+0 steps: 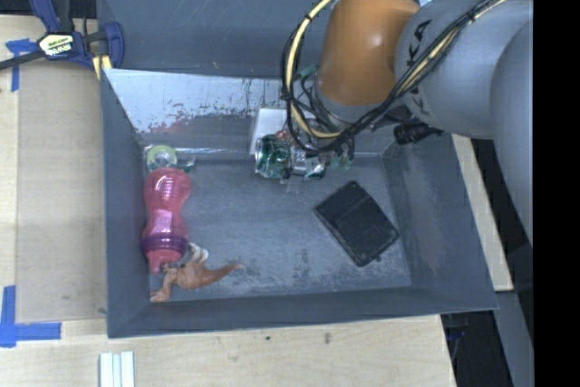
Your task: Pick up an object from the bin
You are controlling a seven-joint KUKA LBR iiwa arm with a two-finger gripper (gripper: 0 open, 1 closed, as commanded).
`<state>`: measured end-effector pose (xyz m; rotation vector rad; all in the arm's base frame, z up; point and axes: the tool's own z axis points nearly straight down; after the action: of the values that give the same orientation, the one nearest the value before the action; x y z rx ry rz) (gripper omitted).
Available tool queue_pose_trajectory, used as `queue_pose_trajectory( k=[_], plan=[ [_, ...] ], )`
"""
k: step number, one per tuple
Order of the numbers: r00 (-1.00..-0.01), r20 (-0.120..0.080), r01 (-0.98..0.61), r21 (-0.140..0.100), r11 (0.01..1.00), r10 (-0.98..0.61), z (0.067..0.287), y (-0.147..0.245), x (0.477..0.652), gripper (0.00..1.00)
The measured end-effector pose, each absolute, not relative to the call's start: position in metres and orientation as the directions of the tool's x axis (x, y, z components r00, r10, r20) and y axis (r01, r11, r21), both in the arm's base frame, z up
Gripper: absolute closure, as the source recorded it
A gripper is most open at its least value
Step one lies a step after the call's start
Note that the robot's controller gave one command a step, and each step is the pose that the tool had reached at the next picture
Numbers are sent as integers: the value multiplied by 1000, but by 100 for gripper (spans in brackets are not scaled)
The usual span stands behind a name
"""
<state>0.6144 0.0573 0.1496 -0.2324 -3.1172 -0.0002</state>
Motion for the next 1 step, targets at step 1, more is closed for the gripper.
queue_pose_trajectory(
  k=[1],
  plan=[
    [-989,18,148,-1,989,148,165,57,614,100]
  ],
)
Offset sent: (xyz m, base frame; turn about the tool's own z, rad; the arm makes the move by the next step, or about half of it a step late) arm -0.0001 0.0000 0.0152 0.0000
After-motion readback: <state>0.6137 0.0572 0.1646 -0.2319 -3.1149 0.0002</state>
